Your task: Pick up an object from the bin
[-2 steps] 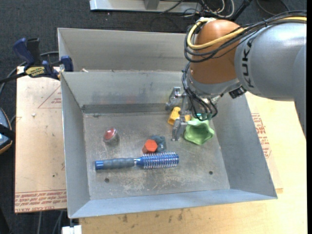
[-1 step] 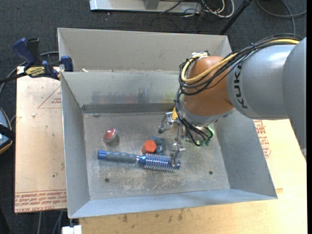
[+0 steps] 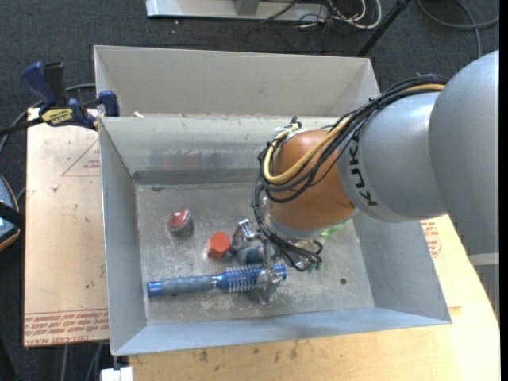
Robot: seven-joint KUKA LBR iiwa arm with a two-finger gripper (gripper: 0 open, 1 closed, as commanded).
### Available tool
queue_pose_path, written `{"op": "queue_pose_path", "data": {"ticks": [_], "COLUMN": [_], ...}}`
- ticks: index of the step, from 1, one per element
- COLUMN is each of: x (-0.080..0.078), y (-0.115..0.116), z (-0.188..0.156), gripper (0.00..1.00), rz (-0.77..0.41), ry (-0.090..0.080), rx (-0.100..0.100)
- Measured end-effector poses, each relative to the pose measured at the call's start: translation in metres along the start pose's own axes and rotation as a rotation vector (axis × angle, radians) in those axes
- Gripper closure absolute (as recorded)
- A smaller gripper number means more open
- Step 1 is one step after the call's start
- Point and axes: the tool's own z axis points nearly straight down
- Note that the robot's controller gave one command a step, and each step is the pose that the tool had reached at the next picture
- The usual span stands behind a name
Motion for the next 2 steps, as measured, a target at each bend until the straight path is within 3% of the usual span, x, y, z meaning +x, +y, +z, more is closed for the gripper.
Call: {"op": "queue_pose_path", "data": {"ticks": [1,2], "x": [-0.001,-0.002], "y": [-0.002,0.020], "z": [-0.001,-0.173], "gripper": [1.00,1.00], "rz": [0.003,-0.298], "ry": [-0.003,-0.008], "rx": [0.002,0.005]}}
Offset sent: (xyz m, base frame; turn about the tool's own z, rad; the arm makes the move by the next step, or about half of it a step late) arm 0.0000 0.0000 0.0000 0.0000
